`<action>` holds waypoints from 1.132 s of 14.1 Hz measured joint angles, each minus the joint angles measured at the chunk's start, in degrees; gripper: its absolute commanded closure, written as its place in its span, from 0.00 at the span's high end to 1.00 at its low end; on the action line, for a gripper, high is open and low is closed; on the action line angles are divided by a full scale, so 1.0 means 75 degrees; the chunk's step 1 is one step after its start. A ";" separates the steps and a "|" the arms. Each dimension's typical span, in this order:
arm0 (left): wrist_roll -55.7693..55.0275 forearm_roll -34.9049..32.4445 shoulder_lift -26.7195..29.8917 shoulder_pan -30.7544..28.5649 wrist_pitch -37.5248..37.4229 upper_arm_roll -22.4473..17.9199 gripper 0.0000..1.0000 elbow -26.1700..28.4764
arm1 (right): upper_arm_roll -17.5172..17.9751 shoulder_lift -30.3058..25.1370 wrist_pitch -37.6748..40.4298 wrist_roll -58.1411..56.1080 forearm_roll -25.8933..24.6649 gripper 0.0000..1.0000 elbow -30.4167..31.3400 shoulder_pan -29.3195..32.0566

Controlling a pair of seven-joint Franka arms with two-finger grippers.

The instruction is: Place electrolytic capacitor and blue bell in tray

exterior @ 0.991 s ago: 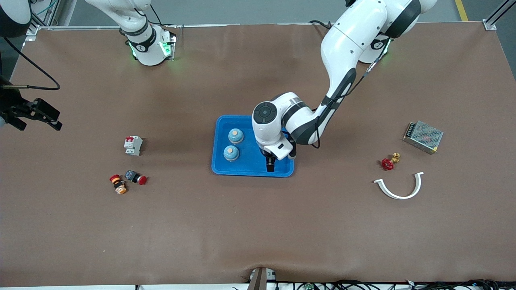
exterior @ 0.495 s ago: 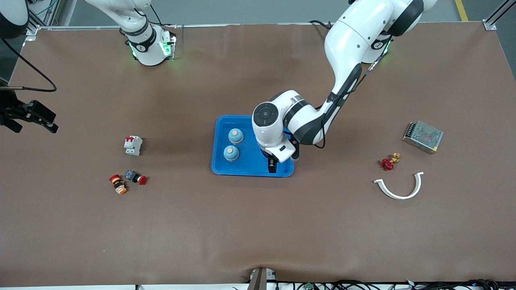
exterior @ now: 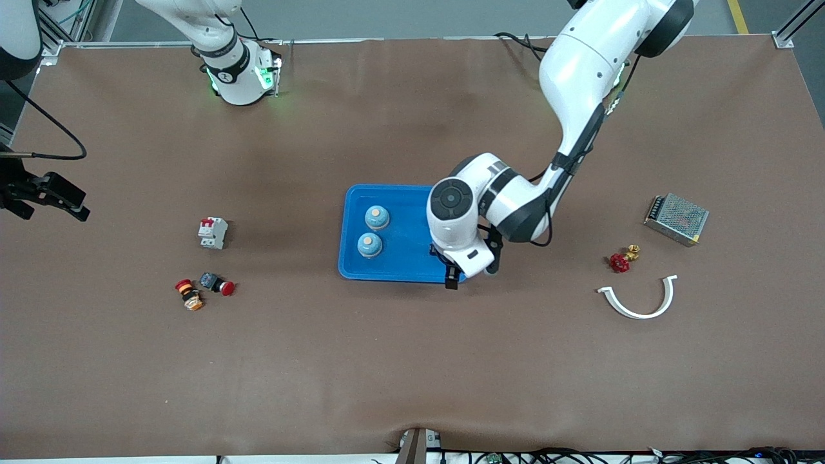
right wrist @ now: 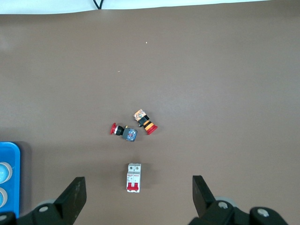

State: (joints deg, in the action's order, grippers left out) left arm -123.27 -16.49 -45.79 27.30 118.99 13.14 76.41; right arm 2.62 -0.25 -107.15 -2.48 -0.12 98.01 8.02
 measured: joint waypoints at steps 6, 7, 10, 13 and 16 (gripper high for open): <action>0.1976 0.0243 0.0403 -0.0828 -0.0375 0.0001 1.00 -0.0032 | -0.0531 0.0000 0.0058 0.0000 0.0000 1.00 -0.0001 -0.0669; 0.2546 0.0311 0.0518 -0.0935 -0.0669 -0.0002 1.00 -0.0034 | -0.0585 0.0000 0.0059 0.0000 0.0000 1.00 -0.0001 -0.0728; 0.3865 0.0388 0.0854 -0.1224 -0.1349 -0.0005 1.00 -0.0034 | -0.0961 0.0000 0.0066 0.0000 0.0000 1.00 -0.0001 -0.1091; 0.5007 0.0396 0.1055 -0.1439 -0.1662 -0.0007 1.00 -0.0023 | -0.1176 0.0000 0.0067 0.0000 0.0000 1.00 -0.0002 -0.1300; 0.5891 0.0396 0.1263 -0.1616 -0.1910 -0.0009 1.00 -0.0021 | -0.1208 0.0000 0.0077 0.0000 0.0000 1.00 -0.0004 -0.1314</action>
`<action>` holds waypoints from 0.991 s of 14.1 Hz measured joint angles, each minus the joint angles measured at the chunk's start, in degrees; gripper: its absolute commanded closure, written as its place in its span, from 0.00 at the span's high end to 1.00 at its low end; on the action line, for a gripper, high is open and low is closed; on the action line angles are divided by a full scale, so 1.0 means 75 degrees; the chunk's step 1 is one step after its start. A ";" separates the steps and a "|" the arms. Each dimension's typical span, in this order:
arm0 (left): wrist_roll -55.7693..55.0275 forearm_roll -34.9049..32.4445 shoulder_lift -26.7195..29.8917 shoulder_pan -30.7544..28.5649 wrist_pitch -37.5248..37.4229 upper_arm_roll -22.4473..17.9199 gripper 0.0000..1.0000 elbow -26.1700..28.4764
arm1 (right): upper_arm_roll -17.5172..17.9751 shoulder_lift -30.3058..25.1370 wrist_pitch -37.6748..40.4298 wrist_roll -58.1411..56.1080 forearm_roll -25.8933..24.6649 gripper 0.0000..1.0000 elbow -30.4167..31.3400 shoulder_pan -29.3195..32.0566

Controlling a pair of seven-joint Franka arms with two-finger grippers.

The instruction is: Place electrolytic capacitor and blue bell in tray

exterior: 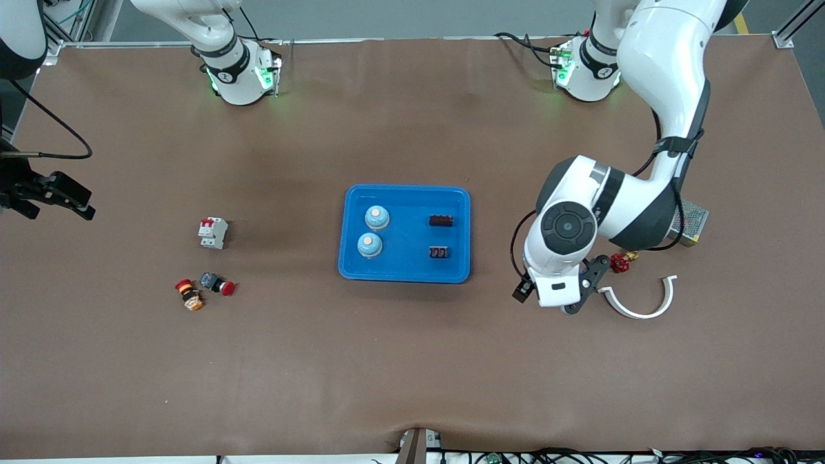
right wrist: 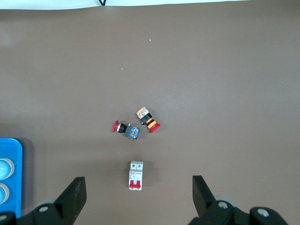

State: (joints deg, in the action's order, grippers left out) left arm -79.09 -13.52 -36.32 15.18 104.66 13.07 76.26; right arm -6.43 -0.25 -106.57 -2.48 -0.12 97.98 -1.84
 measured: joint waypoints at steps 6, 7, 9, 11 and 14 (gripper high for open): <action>0.1884 0.0000 0.0370 -0.0433 -0.0463 -0.0004 1.00 0.0011 | -0.0026 0.0000 0.0008 0.0000 0.0000 1.00 -0.0007 -0.0002; 0.1967 0.0000 0.0427 -0.0467 -0.0520 -0.0004 1.00 0.0014 | -0.0034 0.0000 0.0008 0.0000 0.0000 1.00 -0.0019 -0.0002; 0.2013 0.0008 0.0536 -0.0570 -0.0669 -0.0003 1.00 0.0015 | -0.0038 0.0001 0.0008 0.0000 0.0000 1.00 -0.0107 -0.0002; 0.2244 0.0058 0.0605 -0.0699 -0.0710 -0.0002 1.00 0.0017 | -0.0039 -0.0001 0.0020 0.0000 0.0000 1.00 -0.0267 -0.0002; 0.3147 0.0107 0.0631 -0.0891 -0.0713 -0.0002 1.00 0.0017 | -0.0060 0.0000 0.0043 0.0000 -0.0001 1.00 -0.0339 -0.0002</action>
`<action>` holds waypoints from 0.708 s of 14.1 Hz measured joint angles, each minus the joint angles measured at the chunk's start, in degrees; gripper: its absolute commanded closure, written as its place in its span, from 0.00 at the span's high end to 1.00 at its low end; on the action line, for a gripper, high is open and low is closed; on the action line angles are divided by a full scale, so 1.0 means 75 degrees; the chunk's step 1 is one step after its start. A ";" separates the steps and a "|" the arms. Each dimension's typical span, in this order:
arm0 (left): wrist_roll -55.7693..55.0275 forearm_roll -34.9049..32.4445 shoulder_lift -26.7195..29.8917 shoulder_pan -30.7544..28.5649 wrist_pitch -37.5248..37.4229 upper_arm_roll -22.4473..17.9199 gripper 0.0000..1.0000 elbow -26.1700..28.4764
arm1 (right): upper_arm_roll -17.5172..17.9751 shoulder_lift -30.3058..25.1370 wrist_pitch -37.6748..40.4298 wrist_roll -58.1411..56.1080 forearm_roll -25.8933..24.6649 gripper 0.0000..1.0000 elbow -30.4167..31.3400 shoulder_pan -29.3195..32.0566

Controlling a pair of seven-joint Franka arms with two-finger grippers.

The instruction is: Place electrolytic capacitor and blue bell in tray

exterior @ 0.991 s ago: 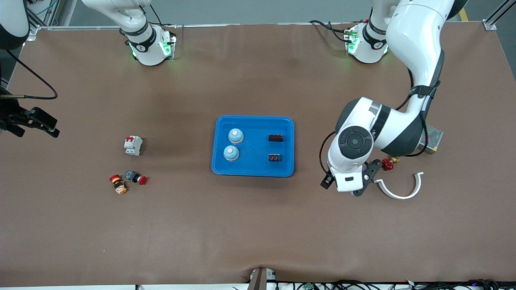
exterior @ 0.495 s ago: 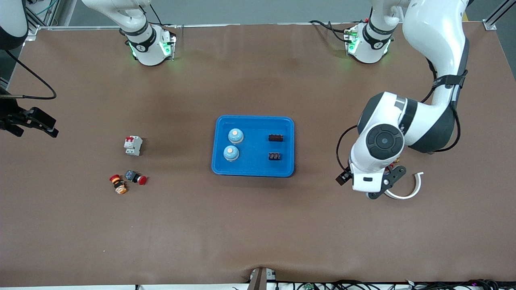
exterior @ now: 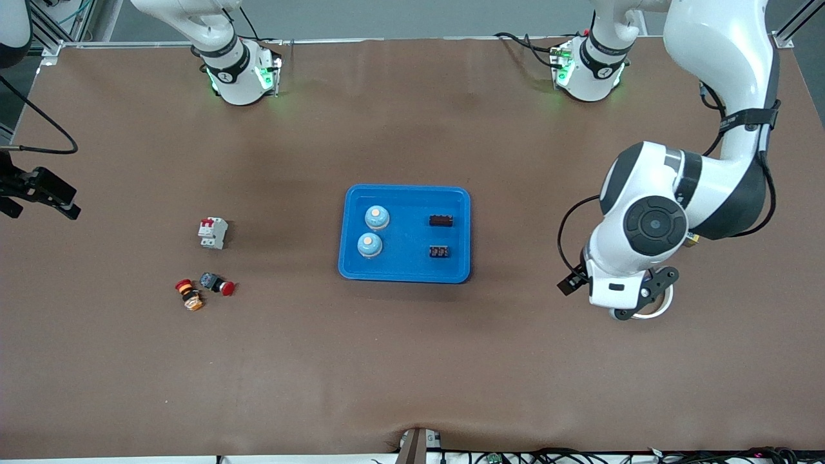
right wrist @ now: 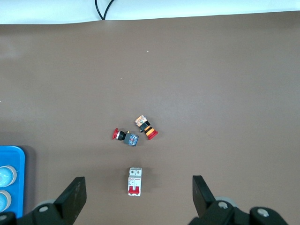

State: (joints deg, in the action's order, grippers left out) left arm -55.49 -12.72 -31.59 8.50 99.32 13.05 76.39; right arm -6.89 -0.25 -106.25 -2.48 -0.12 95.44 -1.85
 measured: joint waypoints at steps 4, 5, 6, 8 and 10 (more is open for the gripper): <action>0.2118 0.0000 0.0028 -0.0035 -0.0014 -0.0008 1.00 0.0000 | 0.0003 0.0003 0.0054 0.0000 0.0000 1.00 -0.0010 -0.0012; 0.2498 0.0000 0.0029 -0.0037 -0.0020 -0.0029 1.00 0.0000 | -0.0004 0.0010 0.0054 0.0000 0.0000 1.00 -0.0011 -0.0012; 0.2844 0.0000 0.0029 -0.0050 -0.0022 -0.0057 1.00 0.0000 | -0.0010 0.0017 0.0053 0.0000 -0.0002 1.00 -0.0020 -0.0011; 0.3414 0.0000 0.0040 -0.0241 -0.0022 -0.0072 1.00 -0.0001 | -0.0014 0.0024 0.0055 0.0000 -0.0008 1.00 -0.0074 -0.0012; 0.4051 0.0002 0.0109 -0.0549 -0.0022 -0.0061 1.00 -0.0003 | -0.0052 0.0025 0.0060 0.0000 -0.0018 1.00 -0.0095 -0.0004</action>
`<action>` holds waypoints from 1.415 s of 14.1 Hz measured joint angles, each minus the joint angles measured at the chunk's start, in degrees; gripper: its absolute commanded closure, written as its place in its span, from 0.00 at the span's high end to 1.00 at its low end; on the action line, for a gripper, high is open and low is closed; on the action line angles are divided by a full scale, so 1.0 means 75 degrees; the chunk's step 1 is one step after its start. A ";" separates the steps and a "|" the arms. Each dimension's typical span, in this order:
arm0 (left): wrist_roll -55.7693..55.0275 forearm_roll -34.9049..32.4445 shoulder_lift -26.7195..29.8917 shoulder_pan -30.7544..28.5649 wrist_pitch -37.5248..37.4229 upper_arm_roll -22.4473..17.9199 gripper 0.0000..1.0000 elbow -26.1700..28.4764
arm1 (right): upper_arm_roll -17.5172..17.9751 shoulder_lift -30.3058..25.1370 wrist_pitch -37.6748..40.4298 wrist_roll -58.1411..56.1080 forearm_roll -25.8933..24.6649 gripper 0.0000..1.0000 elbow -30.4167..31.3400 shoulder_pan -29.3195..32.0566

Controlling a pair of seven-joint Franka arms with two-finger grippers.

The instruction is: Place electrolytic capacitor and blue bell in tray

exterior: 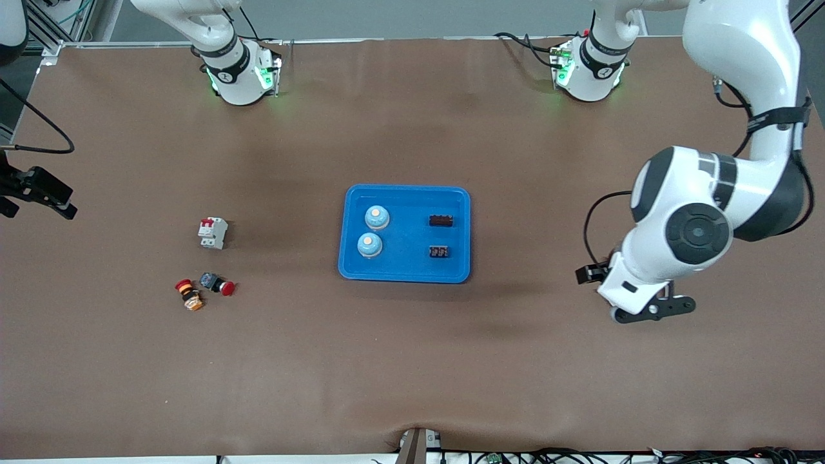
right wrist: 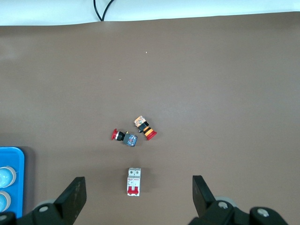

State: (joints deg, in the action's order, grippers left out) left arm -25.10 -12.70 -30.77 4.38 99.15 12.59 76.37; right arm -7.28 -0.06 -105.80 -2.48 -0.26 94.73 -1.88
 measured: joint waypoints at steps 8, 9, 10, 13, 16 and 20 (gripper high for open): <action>0.1538 0.0651 0.0466 -0.1285 0.0272 0.0124 1.00 -0.0004 | 0.0003 0.0008 0.0039 -0.0001 -0.0034 1.00 -0.0090 0.0013; 0.1544 0.0665 0.0532 -0.1310 0.0284 0.0132 1.00 -0.0005 | 0.0003 0.0017 0.0040 -0.0001 -0.0036 1.00 -0.0090 0.0013; 0.1544 0.0673 0.0605 -0.1317 0.0288 0.0138 1.00 -0.0005 | 0.0004 0.0035 0.0040 -0.0001 -0.0037 1.00 -0.0090 0.0012; 0.1544 0.0676 0.0787 -0.1316 0.0281 0.0171 1.00 -0.0001 | 0.0006 0.0095 0.0051 -0.0003 -0.0063 1.00 -0.0090 0.0005; 0.1544 0.0676 0.0916 -0.1324 0.0270 0.0171 1.00 0.0005 | -0.0002 0.0100 0.0056 -0.0003 -0.0109 1.00 -0.0092 0.0006; 0.1564 0.0676 0.1195 -0.1420 0.0152 0.0167 1.00 0.0006 | 0.0001 0.0125 0.0050 -0.0005 -0.0150 1.00 -0.0095 0.0005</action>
State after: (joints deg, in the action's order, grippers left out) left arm -13.38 -7.63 -21.81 -6.27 100.29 13.85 76.41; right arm -7.27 0.88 -105.43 -2.51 -1.38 94.02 -1.84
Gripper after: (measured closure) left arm 0.000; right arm 0.000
